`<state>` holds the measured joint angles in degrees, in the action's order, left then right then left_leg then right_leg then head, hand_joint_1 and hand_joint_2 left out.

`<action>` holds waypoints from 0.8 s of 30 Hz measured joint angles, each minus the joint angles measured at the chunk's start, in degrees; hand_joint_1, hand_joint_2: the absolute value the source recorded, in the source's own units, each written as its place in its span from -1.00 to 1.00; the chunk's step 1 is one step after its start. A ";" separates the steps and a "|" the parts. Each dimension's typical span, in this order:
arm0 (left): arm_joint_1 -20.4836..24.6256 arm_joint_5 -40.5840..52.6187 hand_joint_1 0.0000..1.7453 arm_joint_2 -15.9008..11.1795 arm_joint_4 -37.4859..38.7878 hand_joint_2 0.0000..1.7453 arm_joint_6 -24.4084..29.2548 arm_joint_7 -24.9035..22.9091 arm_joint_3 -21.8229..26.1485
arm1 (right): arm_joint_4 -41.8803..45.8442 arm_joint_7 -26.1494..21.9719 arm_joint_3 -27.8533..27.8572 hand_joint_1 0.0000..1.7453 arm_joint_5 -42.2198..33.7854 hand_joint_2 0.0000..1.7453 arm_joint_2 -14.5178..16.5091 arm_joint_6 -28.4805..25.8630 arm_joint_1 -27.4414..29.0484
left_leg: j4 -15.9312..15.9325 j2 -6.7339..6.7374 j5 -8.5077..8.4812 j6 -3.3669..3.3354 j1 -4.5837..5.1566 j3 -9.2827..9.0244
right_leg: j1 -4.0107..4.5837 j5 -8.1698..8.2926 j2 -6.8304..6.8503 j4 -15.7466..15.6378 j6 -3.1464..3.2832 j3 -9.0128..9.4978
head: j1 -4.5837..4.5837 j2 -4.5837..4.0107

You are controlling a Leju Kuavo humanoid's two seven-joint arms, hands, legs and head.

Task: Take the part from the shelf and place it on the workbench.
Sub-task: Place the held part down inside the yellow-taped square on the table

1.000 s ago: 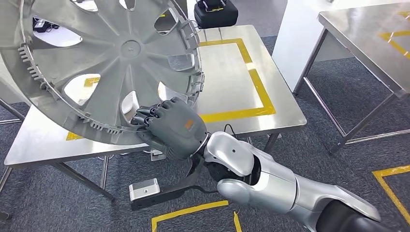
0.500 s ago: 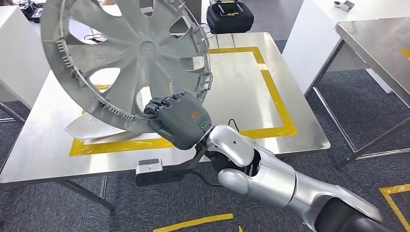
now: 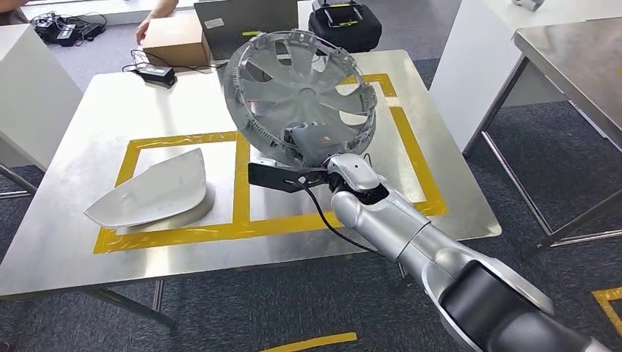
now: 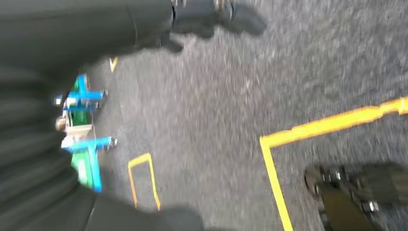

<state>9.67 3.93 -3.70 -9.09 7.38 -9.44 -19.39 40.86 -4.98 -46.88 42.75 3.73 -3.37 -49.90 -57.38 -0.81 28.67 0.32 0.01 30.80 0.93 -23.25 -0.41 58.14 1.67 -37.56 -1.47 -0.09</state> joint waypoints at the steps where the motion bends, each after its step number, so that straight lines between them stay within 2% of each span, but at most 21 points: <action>1: -0.05 0.05 -1.00 -0.01 0.00 1.00 -0.19 0.01 0.00 | -2.66 0.07 0.48 1.00 0.02 1.00 0.30 0.30 -0.30 | 0.04 0.00 -0.03 0.06 0.00 -0.01 | 0.02 0.00 0.01 0.00 0.04 0.00 | 0.01 0.00; 8: -0.13 0.21 -1.00 -0.06 0.00 1.00 -0.77 0.08 0.00 | -15.47 1.23 1.92 1.00 0.90 1.00 1.15 3.02 -0.69 | 0.06 0.03 -0.20 0.37 0.00 0.00 | 0.00 0.20 -0.01 0.02 0.25 0.00 | 0.03 0.00; 15: -0.10 0.36 -1.00 -0.20 0.00 1.00 -0.82 0.54 0.00 | -20.79 1.85 2.20 1.00 1.65 1.00 1.63 4.47 -0.38 | -0.02 0.12 -0.22 0.39 0.01 0.01 | -0.07 0.29 -0.04 0.02 0.20 0.01 | 0.03 0.00; 19: -0.10 0.46 -1.00 -0.39 0.00 1.00 -1.01 0.39 0.00 | -21.60 0.90 2.20 -1.00 2.30 -1.00 2.32 4.67 0.05 | -0.03 0.17 -0.22 0.38 0.02 0.01 | -0.07 0.29 -0.08 0.02 0.20 0.01 | 0.02 0.00; 22: -0.11 0.90 -1.00 -0.43 0.00 1.00 -1.02 -0.20 0.00 | -21.85 0.41 2.20 -1.00 2.46 -1.00 2.92 4.80 0.00 | -0.03 0.17 -0.22 0.38 0.04 0.00 | -0.07 0.29 -0.08 0.02 0.20 0.01 | 0.02 0.00; 24: -0.10 1.03 -1.00 -0.43 0.00 0.00 -1.02 -0.43 0.00 | -21.92 -0.03 2.20 -1.00 2.49 -1.00 3.32 4.89 -0.07 | -0.03 0.18 -0.22 0.38 0.04 -0.02 | -0.06 0.29 -0.08 0.02 0.20 0.03 | 0.03 0.00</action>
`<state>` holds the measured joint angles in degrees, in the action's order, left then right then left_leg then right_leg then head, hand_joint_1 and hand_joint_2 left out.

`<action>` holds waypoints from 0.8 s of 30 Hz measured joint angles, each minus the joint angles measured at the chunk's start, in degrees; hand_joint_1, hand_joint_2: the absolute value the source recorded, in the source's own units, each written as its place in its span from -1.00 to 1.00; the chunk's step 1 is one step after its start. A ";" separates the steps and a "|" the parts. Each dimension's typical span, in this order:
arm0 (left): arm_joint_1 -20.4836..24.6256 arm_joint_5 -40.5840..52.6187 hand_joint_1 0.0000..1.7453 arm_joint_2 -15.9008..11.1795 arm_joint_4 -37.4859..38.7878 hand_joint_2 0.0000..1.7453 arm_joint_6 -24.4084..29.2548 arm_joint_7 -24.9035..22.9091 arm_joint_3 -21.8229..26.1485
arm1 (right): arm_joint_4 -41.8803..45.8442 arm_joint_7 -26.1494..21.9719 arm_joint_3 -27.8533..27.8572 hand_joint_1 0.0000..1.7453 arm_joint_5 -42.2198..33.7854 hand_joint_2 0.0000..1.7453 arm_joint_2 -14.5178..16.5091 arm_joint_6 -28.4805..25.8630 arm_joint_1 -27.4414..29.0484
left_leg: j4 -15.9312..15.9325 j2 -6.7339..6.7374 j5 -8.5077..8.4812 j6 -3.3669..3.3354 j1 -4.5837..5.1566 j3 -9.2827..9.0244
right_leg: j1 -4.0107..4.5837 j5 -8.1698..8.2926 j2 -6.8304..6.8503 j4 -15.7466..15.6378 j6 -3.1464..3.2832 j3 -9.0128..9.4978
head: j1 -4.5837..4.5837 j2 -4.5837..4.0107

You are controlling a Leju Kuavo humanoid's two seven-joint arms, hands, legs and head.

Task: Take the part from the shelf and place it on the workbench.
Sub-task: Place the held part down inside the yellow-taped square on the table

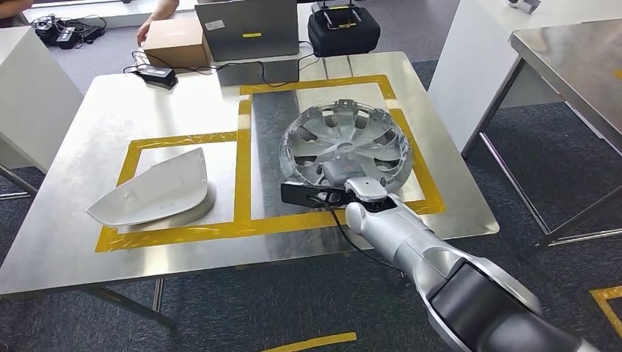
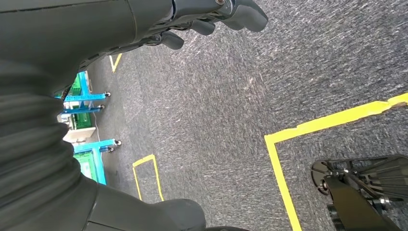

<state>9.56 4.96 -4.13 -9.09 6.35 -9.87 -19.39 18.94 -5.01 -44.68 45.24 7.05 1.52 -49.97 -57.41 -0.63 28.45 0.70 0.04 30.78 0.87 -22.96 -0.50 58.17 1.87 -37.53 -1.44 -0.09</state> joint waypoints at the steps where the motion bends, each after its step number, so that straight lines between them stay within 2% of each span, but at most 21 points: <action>1: 0.00 -0.03 -1.00 0.01 0.00 -0.50 -0.11 0.00 0.00 | -0.01 -0.26 0.00 -1.00 -0.01 -1.00 0.15 0.01 -0.01 | 0.00 0.00 0.00 0.00 0.00 -0.01 | 0.00 0.00 0.00 0.00 0.00 0.01 | 0.00 0.00; 2: 0.00 -0.08 -1.00 0.01 0.00 -1.00 -0.30 0.04 0.00 | -0.01 -0.62 0.00 -1.00 -0.02 -1.00 0.26 -0.07 -0.01 | 0.00 0.00 0.00 0.00 0.00 -0.02 | 0.00 0.00 0.00 0.00 0.00 0.03 | 0.00 0.00; 10: -0.20 -1.34 -1.00 0.04 0.01 -1.00 -0.06 0.22 0.00 | 0.33 -4.63 0.38 -1.00 -1.23 -1.00 0.78 -3.34 -0.87 | -0.01 0.01 -0.02 0.02 0.00 -0.09 | -0.01 0.06 0.00 0.00 -0.05 0.14 | 0.00 0.00; 15: -0.87 -2.21 -1.00 0.04 0.03 -1.00 0.38 0.52 0.00 | 4.28 -8.61 2.84 -1.00 -4.52 -1.00 0.81 -8.13 -3.12 | -0.02 0.03 -0.03 0.03 0.01 -0.12 | -0.01 0.07 -0.03 0.00 -0.04 0.14 | -0.01 0.00; 19: -1.54 -2.92 -1.00 0.02 0.07 -1.00 0.75 0.81 0.03 | 13.40 -9.40 6.30 -1.00 -8.57 -1.00 -0.44 -10.71 -4.17 | -0.17 0.02 0.01 -0.03 0.10 -0.11 | -0.05 0.09 -0.03 -0.01 -0.11 0.16 | -0.02 0.00; 24: -2.44 -3.64 -1.00 -0.05 0.09 -1.00 1.44 1.44 0.15 | 31.16 -8.71 10.52 -1.00 -12.92 -1.00 -3.38 -14.74 -1.97 | -0.51 0.04 0.18 -0.33 0.22 -0.01 | -0.15 0.14 -0.02 -0.01 -0.32 0.19 | -0.02 0.00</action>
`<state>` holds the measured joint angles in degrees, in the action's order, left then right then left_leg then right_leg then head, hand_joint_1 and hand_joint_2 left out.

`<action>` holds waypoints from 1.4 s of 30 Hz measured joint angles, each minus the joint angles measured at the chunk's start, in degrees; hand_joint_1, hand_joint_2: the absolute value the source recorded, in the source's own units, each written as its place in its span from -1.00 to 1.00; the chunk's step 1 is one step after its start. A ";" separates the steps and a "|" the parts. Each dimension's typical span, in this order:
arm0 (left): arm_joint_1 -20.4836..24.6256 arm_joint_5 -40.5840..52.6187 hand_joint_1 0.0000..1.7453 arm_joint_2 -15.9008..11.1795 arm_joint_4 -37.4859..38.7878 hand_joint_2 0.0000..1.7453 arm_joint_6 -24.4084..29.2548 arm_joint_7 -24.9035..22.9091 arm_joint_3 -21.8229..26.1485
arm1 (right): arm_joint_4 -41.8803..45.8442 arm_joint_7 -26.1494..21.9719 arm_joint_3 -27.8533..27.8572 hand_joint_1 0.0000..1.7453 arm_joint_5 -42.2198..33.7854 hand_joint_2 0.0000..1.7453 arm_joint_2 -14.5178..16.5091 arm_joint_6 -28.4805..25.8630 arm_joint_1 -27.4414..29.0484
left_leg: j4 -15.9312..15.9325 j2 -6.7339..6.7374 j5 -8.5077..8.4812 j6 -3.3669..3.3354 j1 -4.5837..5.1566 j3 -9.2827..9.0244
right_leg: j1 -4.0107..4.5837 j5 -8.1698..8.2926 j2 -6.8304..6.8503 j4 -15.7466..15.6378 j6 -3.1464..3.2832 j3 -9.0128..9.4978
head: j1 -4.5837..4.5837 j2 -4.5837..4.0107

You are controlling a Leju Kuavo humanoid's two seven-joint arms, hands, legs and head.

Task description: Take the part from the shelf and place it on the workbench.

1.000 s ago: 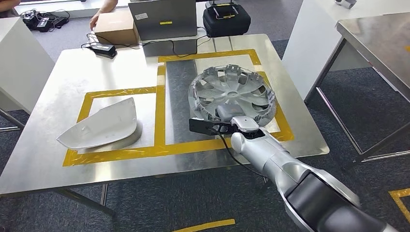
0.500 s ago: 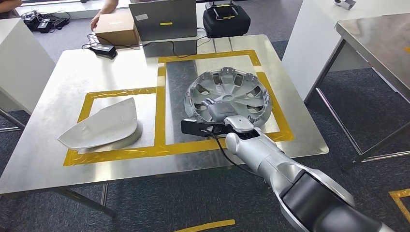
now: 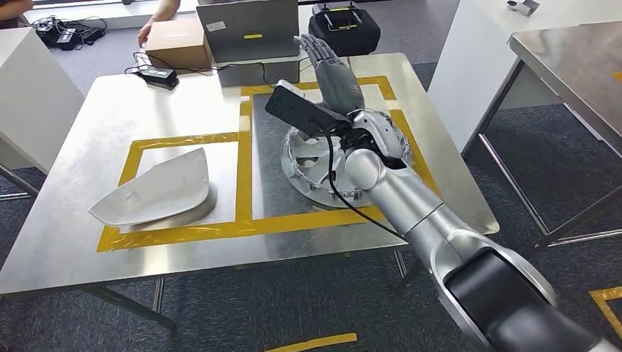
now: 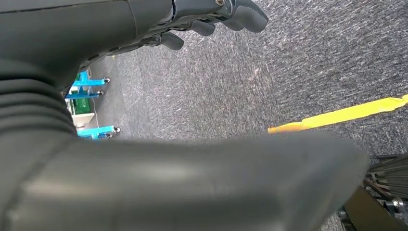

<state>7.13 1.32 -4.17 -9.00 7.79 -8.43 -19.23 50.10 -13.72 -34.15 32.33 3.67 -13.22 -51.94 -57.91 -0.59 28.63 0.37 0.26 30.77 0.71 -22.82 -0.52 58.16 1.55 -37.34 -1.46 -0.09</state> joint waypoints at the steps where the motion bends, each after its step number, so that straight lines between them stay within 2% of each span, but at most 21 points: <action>1: -0.13 -0.14 -1.00 -0.01 0.01 -1.00 0.10 0.08 0.01 | 3.69 0.21 0.71 -1.00 -0.26 -1.00 -0.67 -0.67 0.86 | -0.07 0.00 0.01 -0.11 0.04 0.03 | -0.04 0.03 0.00 -0.01 -0.11 0.02 | 0.00 0.00; 4: -0.34 -0.30 -1.00 0.06 0.03 -1.00 0.19 0.04 0.02 | 13.32 0.34 2.37 -1.00 -0.46 -1.00 -2.65 -2.11 3.52 | 0.25 0.10 -0.57 -0.64 -0.05 -0.08 | -0.17 0.23 -0.01 -0.07 -0.71 0.16 | 0.00 0.00; 6: -0.35 -0.31 -1.00 0.21 0.04 -1.00 0.25 -0.02 0.03 | 17.84 0.46 3.10 -1.00 -0.45 -1.00 -3.84 -2.41 4.58 | 0.90 0.39 -1.31 -1.11 -0.46 -0.18 | -0.20 -1.54 0.00 1.93 -1.38 -0.71 | 0.08 0.00; 9: -0.48 -0.26 -1.00 0.36 0.04 -1.00 0.32 -0.03 0.04 | 21.92 1.45 3.46 -1.00 -0.15 -1.00 -5.28 -2.24 5.13 | 0.84 0.93 -1.80 -1.34 -0.80 0.48 | -0.82 -7.54 0.05 12.63 -2.48 -5.00 | 0.18 0.00; 11: -0.58 -0.14 -1.00 0.45 0.05 -1.00 0.22 -0.15 0.04 | 23.53 2.17 3.53 -1.00 0.18 -1.00 -6.05 -2.08 5.46 | 0.43 1.15 -1.97 -1.09 -1.11 1.10 | -1.52 -8.48 0.13 16.44 -3.21 -5.94 | 0.18 0.00; 12: -0.59 -0.07 -1.00 0.50 0.05 -1.00 0.15 -0.24 0.04 | 24.16 2.35 3.59 -1.00 0.31 -1.00 -6.39 -2.04 5.58 | 0.16 1.21 -2.01 -0.85 -1.37 1.40 | -1.87 -7.45 0.20 14.93 -3.59 -4.69 | 0.18 0.00; 14: -0.50 0.08 -1.00 0.53 0.03 -1.00 0.04 -0.41 0.04 | 25.23 2.43 3.80 -1.00 0.39 -1.00 -6.95 -2.04 5.69 | -0.59 1.22 -1.95 -0.05 -1.91 2.06 | -2.44 -5.03 0.35 7.48 -4.40 0.09 | 0.21 0.00; 16: -0.32 0.29 -1.00 0.44 0.02 -1.00 -0.01 -0.49 0.04 | 26.08 2.51 4.06 -1.00 0.48 -1.00 -7.31 -2.06 5.87 | -1.27 1.10 -1.87 1.02 -2.02 2.60 | -2.45 -4.15 0.10 2.72 -4.15 2.98 | 0.27 0.00; 20: -0.14 0.55 -1.00 0.50 -0.04 -1.00 -0.08 -0.63 0.04 | 27.00 2.81 4.33 -1.00 0.82 -1.00 -7.70 -2.12 6.47 | -1.69 0.85 -1.87 2.68 -2.03 3.25 | -2.36 -4.05 -0.14 2.23 -1.63 2.47 | 0.29 0.00; 21: -0.12 0.56 -1.00 0.52 -0.03 -1.00 -0.09 -0.66 0.04 | 27.21 2.91 4.34 -1.00 0.98 -1.00 -7.71 -2.17 6.58 | -2.85 0.85 -0.75 2.86 -2.10 3.81 | -2.34 -3.71 -0.10 2.12 -1.09 2.22 | 0.30 0.00; 23: -0.05 0.58 -1.00 0.54 -0.03 -1.00 -0.10 -0.66 0.04 | 27.53 3.18 4.34 -1.00 1.31 -1.00 -7.71 -2.27 6.90 | -8.59 0.84 3.53 2.92 -2.02 6.01 | -2.12 -3.00 -0.05 1.99 -0.28 1.49 | 0.27 0.00; 25: -0.01 0.62 -1.00 0.55 -0.03 -1.00 -0.10 -0.74 0.04 | 27.70 3.43 4.34 -1.00 1.45 -1.00 -7.71 -2.35 7.42 | -15.42 0.83 7.16 2.75 -1.79 8.21 | -1.68 -2.28 -0.03 2.01 0.13 0.55 | 0.27 0.00; 26: -0.02 0.64 -1.00 0.56 -0.03 -1.00 -0.10 -0.83 0.04 | 27.78 3.51 4.34 -1.00 1.50 -1.00 -7.71 -2.37 7.72 | -16.83 0.83 7.51 2.55 -1.67 8.30 | -1.44 -1.91 -0.03 2.02 0.24 0.08 | 0.28 0.00; 27: -0.02 0.65 -1.00 0.57 -0.03 -1.00 -0.10 -0.95 0.04 | 27.89 3.57 4.35 -1.00 1.54 -1.00 -7.71 -2.39 7.99 | -16.00 0.82 6.77 2.20 -1.51 7.26 | -1.21 -1.51 -0.04 2.03 0.29 -0.37 | 0.28 0.00; 31: 0.05 0.60 -1.00 0.43 -0.03 -1.00 0.02 -1.18 0.04 | 28.65 3.54 4.54 -1.00 1.72 -1.00 -7.77 -2.42 8.45 | -2.77 0.83 2.73 0.28 -0.28 -1.41 | -0.84 0.07 -0.02 1.92 -0.10 -1.45 | 0.30 0.00; 32: 0.06 0.56 -1.00 0.38 -0.03 -1.00 0.08 -1.17 0.04 | 28.79 3.52 4.59 -1.00 1.77 -1.00 -7.78 -2.42 8.55 | -1.38 0.86 2.61 0.08 0.04 -2.07 | -0.94 0.45 0.05 1.82 -0.43 -1.46 | 0.27 0.00; 35: -0.03 0.40 -1.00 0.43 -0.02 -1.00 0.16 -1.04 0.04 | 28.88 3.48 4.80 -1.00 1.89 -1.00 -7.92 -2.43 8.90 | -0.47 0.96 1.18 -0.67 0.14 -1.39 | -1.07 1.20 0.18 1.42 -1.63 -1.67 | 0.20 0.00; 37: -0.11 0.16 -1.00 0.50 -0.02 -1.00 0.24 -0.92 0.04 | 28.92 3.41 5.19 -1.00 1.94 -1.00 -8.17 -2.59 9.13 | 0.17 1.19 -0.41 -1.46 -0.28 -0.52 | -1.03 -1.61 0.18 3.55 -2.26 -2.70 | 0.26 0.00; 40: -0.35 -0.30 -1.00 0.72 -0.02 -1.00 0.47 -0.81 0.04 | 29.05 2.86 6.02 -1.00 1.96 -1.00 -8.85 -3.57 10.60 | 0.15 1.34 -2.36 -1.89 -0.38 1.79 | -1.35 -8.96 0.21 13.20 -3.06 -5.24 | 0.36 0.00; 41: -0.53 -0.42 -1.00 0.85 -0.01 -1.00 0.53 -0.81 0.05 | 29.11 2.59 6.33 -1.00 1.99 -1.00 -9.21 -3.98 11.49 | 0.04 1.34 -2.89 -1.85 -0.41 2.58 | -1.47 -9.81 0.21 15.81 -3.29 -5.51 | 0.35 0.00; 42: -0.76 -0.55 -1.00 0.97 -0.01 -1.00 0.58 -0.81 0.05 | 29.22 2.32 6.71 -1.00 2.04 -1.00 -9.63 -4.37 12.49 | -0.14 1.36 -3.38 -1.73 -0.48 3.41 | -1.59 -9.44 0.22 16.67 -3.50 -4.87 | 0.36 0.00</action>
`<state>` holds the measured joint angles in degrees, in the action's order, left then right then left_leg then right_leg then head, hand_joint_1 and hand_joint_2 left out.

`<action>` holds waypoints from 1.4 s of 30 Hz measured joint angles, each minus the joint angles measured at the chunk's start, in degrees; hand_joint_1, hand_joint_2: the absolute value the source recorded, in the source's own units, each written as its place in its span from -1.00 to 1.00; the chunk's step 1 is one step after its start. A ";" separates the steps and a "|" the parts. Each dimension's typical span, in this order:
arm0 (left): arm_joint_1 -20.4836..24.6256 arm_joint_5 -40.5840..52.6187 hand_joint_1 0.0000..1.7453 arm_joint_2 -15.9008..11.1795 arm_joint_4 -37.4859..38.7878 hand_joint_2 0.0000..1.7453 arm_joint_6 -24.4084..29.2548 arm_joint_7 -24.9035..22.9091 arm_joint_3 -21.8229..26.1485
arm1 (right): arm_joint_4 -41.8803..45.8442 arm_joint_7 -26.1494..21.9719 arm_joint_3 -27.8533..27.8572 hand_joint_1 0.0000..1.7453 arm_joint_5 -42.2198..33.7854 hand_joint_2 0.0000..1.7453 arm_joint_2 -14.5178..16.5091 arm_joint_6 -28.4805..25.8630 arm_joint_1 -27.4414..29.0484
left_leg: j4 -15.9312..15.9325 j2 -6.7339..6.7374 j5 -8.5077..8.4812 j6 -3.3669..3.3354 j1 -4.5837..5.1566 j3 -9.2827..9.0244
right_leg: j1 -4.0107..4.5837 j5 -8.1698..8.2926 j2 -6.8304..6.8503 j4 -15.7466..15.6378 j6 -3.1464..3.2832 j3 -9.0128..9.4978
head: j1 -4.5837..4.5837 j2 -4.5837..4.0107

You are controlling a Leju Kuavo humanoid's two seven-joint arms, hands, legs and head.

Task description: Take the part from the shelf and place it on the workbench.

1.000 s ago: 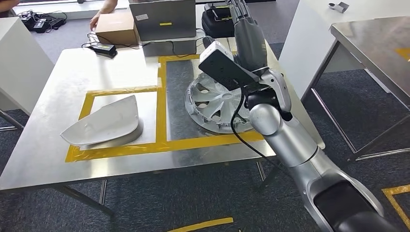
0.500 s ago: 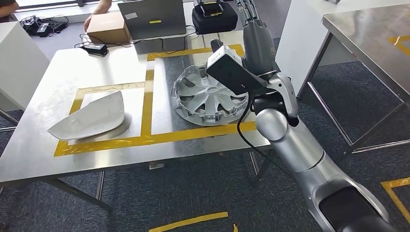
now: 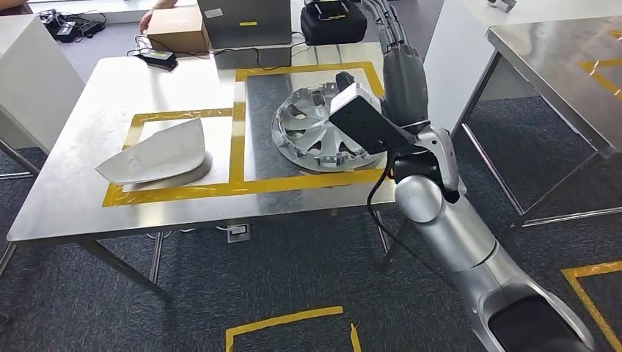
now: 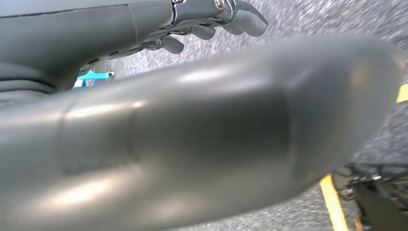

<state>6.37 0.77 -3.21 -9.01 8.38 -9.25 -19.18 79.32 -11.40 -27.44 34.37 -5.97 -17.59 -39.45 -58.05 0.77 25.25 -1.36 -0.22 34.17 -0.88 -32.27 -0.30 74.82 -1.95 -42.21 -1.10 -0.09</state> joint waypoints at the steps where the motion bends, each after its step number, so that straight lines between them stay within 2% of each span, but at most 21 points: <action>1: -0.24 -0.15 -1.00 0.12 0.00 -1.00 0.04 0.01 0.01 | 0.19 -0.26 0.40 -1.00 0.05 -1.00 -0.42 -0.42 0.99 | -0.27 0.02 -0.42 0.17 -0.10 0.80 | -0.12 1.23 0.02 -1.26 -0.16 1.68 | 0.01 0.00; 4: -0.88 -0.74 -1.00 0.36 -0.01 -1.00 0.21 0.27 0.21 | 1.34 -1.23 2.16 -1.00 0.32 -1.00 -1.70 -1.80 4.12 | -1.37 -0.04 -1.31 1.02 -0.27 2.75 | -0.19 2.91 0.13 -11.79 -0.13 9.55 | 0.00 0.00; 6: -1.29 -1.13 -1.00 0.41 -0.01 -1.00 0.27 0.54 0.56 | 1.97 -1.64 3.83 -1.00 0.58 -1.00 -2.72 -2.56 6.81 | -1.67 -0.20 -1.81 1.71 -0.18 3.04 | 0.06 1.98 0.08 -14.98 0.78 11.38 | 0.09 0.00; 9: -2.14 -1.79 -1.00 0.51 0.03 -1.00 0.33 0.90 1.13 | 1.90 -2.26 7.17 -1.00 0.87 -1.00 -4.07 -2.16 11.58 | -1.78 -0.41 -1.91 2.80 -0.36 3.51 | 0.07 3.29 0.18 -15.43 2.40 10.64 | 0.20 0.00; 11: -2.64 -2.15 -1.00 0.69 0.05 -1.00 0.41 1.02 1.40 | 0.78 -3.09 9.75 -1.00 0.91 -1.00 -4.69 -1.16 14.66 | -5.05 -0.50 1.89 3.27 -0.50 4.90 | -0.11 4.58 0.28 -15.77 3.10 9.61 | 0.14 0.00; 13: -2.94 -2.46 -1.00 0.87 0.04 -1.00 0.54 1.05 1.65 | -2.05 -3.94 12.69 -1.00 0.53 -1.00 -5.29 -0.79 18.09 | -12.10 -0.55 7.20 3.52 -0.52 6.71 | -0.07 5.72 0.38 -15.82 3.29 8.26 | 0.07 0.00; 15: -3.13 -2.68 -1.00 0.96 0.03 -1.00 0.64 1.01 1.85 | -6.44 -5.01 15.77 -1.00 -0.18 -1.00 -5.82 -1.15 21.56 | -17.06 -0.55 8.51 3.54 -0.52 6.91 | -0.01 6.77 0.62 -15.74 3.11 6.87 | 0.07 0.00; 17: -3.27 -2.74 -1.00 1.06 0.00 -1.00 0.68 0.86 1.99 | -11.89 -5.92 18.53 -1.00 -0.63 -1.00 -6.21 -1.89 24.13 | -14.66 -0.60 5.99 3.29 -0.53 3.48 | 0.00 7.74 0.80 -15.63 2.77 5.60 | 0.07 0.00; 20: -3.27 -2.74 -1.00 1.25 -0.25 -1.00 0.78 0.54 2.34 | -24.03 -7.46 23.29 -1.00 -1.87 -1.00 -6.56 -3.39 26.08 | -3.59 -1.28 5.73 2.55 -0.32 -4.73 | 0.06 9.14 0.84 -15.53 1.79 4.54 | 0.13 0.00; 21: -3.29 -2.70 -1.00 1.33 -0.34 -1.00 0.81 0.48 2.40 | -28.55 -7.85 24.99 -1.00 -2.68 -1.00 -6.64 -3.53 26.41 | -1.61 -1.50 6.31 2.24 -0.17 -5.86 | 0.09 9.58 0.87 -15.64 1.36 4.54 | 0.12 0.00; 23: -3.40 -2.49 -1.00 1.44 -0.39 -1.00 0.82 0.45 2.43 | -37.18 -7.65 28.23 -1.00 -4.57 -1.00 -6.78 -2.35 27.24 | -0.81 -1.57 5.89 1.35 0.03 -5.58 | -0.03 10.38 0.91 -16.10 0.46 4.66 | 0.08 0.00; 25: -3.44 -2.15 -1.00 1.44 -0.36 -1.00 0.76 0.43 2.44 | -44.81 -6.35 31.16 -1.00 -6.23 -1.00 -7.04 0.58 28.86 | -0.44 -1.36 4.73 0.25 -0.04 -4.77 | -0.25 8.59 0.82 -15.09 -0.23 4.10 | 0.10 0.00; 28: -3.65 -1.71 -1.00 1.25 -0.33 -1.00 0.31 0.61 2.44 | -53.49 -0.64 34.56 -1.00 -7.97 -1.00 -7.31 6.69 32.00 | -0.29 -1.17 2.72 -0.61 0.04 -2.73 | -0.30 0.02 0.61 -6.29 -0.70 1.50 | 0.24 0.00; 29: -3.75 -1.56 -1.00 1.18 -0.33 -1.00 0.03 0.83 2.44 | -55.83 2.43 35.54 -1.00 -8.93 -1.00 -7.30 8.95 33.16 | -0.37 -1.17 2.13 -0.67 0.14 -1.95 | -0.28 -1.75 0.56 -2.87 -0.74 0.92 | 0.26 0.00; 31: -3.97 -1.28 -1.00 1.08 -0.33 -1.00 -0.38 1.49 2.44 | -59.76 10.33 37.81 -1.00 -12.05 -1.00 -6.95 12.69 35.59 | -0.74 -1.18 1.13 -0.58 0.29 -0.30 | -0.27 -1.36 0.49 -0.44 -0.67 2.22 | 0.27 0.00; 33: -4.12 -1.13 -1.00 1.02 -0.33 -1.00 -0.46 1.98 2.44 | -62.31 16.97 40.25 -1.00 -15.13 -1.00 -6.21 14.02 37.30 | -1.37 -1.02 0.49 -0.15 0.32 1.03 | -0.28 1.05 0.49 -6.16 -0.44 7.43 | 0.28 0.00; 35: -4.09 -0.93 -1.00 0.90 -0.36 -1.00 -0.43 2.05 2.44 | -63.91 19.63 42.76 -1.00 -17.83 -1.00 -5.08 13.83 38.01 | -1.87 -0.57 0.04 0.48 0.46 1.79 | -0.05 1.30 0.42 -13.19 0.21 12.34 | 0.27 0.00; 36: -4.00 -0.80 -1.00 0.80 -0.37 -1.00 -0.41 1.93 2.44 | -64.59 20.08 44.24 -1.00 -19.34 -1.00 -4.32 13.57 38.22 | -1.99 -0.31 -0.19 0.83 0.54 1.84 | 0.12 0.91 0.36 -15.10 0.67 13.43 | 0.29 0.00; 39: -3.60 -0.09 -1.00 0.48 -0.36 -1.00 -0.50 1.35 2.44 | -66.14 20.01 48.63 -1.00 -22.65 -1.00 -1.48 12.81 38.71 | -1.90 -0.09 -0.81 2.00 0.52 2.12 | 0.29 1.62 0.36 -15.84 2.23 12.68 | 0.37 0.00; 40: -3.49 0.18 -1.00 0.40 -0.36 -1.00 -0.63 1.20 2.43 | -66.52 19.91 49.81 -1.00 -23.14 -1.00 -0.42 12.61 38.76 | -2.55 -0.20 0.18 2.39 0.45 2.63 | 0.19 2.23 0.42 -15.94 2.75 12.09 | 0.36 0.00; 42: -3.37 0.48 -1.00 0.29 -0.37 -1.00 -0.87 0.99 2.42 | -67.07 19.69 51.57 -1.00 -23.56 -1.00 1.54 12.32 38.81 | -6.77 -0.43 5.10 3.07 0.28 4.09 | 0.04 3.57 0.50 -16.05 3.44 10.61 | 0.30 0.00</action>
<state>2.99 1.25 -2.92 -9.37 7.51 -8.25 -16.76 12.26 8.29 24.13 10.81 -4.43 -5.27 -0.63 -64.82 0.34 30.35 1.71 0.06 38.26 -0.84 -28.70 0.21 58.77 1.50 -31.60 -0.80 -0.09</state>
